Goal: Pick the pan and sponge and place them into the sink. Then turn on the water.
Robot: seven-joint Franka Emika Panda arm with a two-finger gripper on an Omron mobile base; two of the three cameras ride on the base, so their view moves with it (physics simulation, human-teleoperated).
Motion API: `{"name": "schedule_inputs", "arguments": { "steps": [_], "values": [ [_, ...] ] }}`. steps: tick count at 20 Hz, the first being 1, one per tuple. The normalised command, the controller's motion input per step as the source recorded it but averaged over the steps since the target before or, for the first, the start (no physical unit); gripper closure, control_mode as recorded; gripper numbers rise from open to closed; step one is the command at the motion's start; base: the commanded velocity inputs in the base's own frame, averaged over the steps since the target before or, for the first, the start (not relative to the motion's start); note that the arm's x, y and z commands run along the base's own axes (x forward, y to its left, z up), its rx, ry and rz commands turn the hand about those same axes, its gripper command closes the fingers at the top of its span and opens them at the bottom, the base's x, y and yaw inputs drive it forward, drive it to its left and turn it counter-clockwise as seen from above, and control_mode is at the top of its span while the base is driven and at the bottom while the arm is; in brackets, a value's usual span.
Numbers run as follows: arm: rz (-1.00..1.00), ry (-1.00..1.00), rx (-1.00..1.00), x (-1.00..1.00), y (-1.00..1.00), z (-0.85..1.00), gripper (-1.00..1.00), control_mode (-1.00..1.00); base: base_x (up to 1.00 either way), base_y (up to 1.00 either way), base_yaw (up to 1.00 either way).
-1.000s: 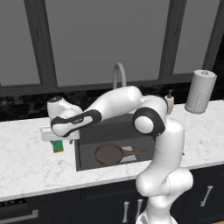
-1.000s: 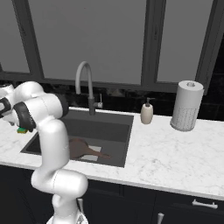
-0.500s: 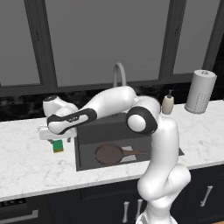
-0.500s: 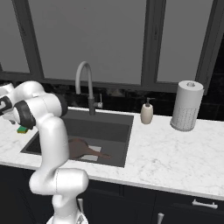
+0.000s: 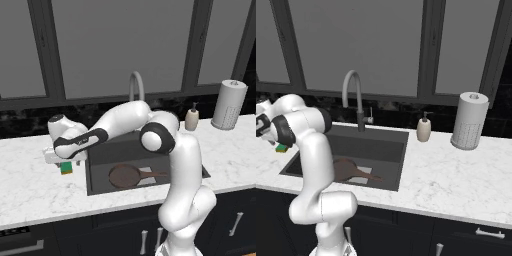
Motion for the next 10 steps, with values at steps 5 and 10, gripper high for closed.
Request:
{"name": "schedule_inputs", "arguments": {
  "steps": [5, 10],
  "values": [
    [0.0, -0.01, 0.0, 0.1, 0.0, -0.11, -1.0, -1.0, 0.0, 0.0, 0.0],
    [0.0, 0.0, 0.0, 0.04, 0.0, -0.01, -1.0, -1.0, 0.0, 0.0, 0.0]
  ]
}}
